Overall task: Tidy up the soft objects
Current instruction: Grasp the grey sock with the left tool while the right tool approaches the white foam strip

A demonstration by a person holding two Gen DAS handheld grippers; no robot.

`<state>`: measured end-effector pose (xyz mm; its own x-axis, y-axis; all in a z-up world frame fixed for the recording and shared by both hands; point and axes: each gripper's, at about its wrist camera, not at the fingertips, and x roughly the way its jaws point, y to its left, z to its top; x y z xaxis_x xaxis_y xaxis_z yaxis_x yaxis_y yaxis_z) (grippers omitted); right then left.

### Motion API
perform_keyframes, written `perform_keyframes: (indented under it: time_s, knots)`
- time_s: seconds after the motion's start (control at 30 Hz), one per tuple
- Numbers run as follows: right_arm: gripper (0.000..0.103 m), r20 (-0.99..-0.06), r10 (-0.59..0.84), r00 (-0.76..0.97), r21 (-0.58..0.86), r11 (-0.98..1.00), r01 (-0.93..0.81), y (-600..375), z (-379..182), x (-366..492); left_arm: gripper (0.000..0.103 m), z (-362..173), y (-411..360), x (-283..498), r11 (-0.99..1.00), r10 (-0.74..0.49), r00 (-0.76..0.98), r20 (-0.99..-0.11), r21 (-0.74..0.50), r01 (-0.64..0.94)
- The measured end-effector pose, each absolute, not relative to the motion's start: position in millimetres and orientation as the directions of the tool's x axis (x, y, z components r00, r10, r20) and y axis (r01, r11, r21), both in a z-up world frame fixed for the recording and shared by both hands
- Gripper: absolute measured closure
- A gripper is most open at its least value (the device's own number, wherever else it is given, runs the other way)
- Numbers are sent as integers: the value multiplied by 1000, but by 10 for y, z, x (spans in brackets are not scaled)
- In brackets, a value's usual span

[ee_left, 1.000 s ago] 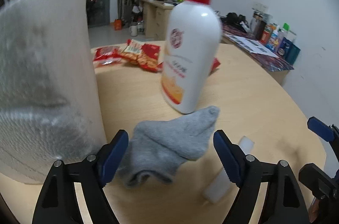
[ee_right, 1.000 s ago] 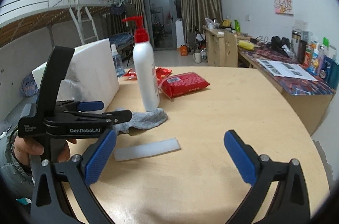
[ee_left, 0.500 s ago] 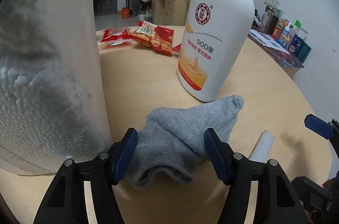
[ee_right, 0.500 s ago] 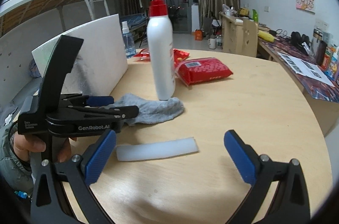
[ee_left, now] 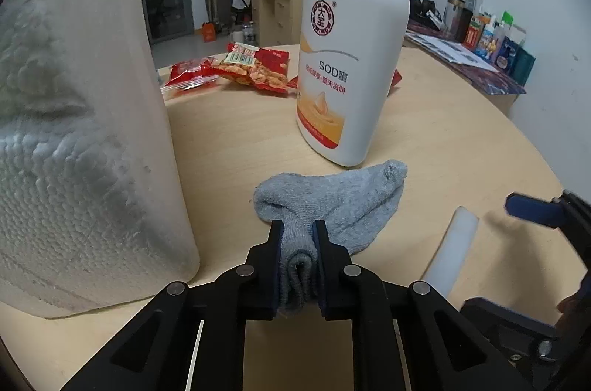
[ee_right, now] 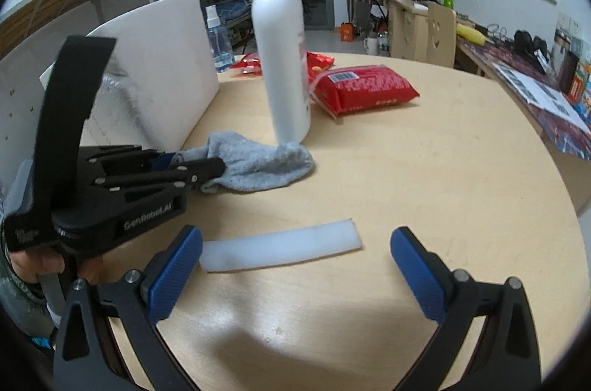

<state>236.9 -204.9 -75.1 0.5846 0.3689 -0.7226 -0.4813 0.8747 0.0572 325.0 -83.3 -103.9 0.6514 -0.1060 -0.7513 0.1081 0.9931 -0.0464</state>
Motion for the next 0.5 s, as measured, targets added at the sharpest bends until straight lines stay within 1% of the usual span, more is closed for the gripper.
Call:
perform_keyframes:
  time_s: [0.13, 0.3, 0.5]
  knots:
    - [0, -737, 363, 570, 82, 885, -458, -2022, -794, 2392, 87, -1020, -805, 3222, 991, -125, 653, -747, -68, 112]
    - [0, -753, 357, 553, 118, 900, -420, -1998, -816, 2385, 87, -915, -731, 3159, 991, -133, 687, -714, -86, 103]
    - [0, -773, 343, 533, 124, 907, -402, -1931, -859, 2397, 87, -843, -701, 3096, 989, -144, 713, -687, -89, 114]
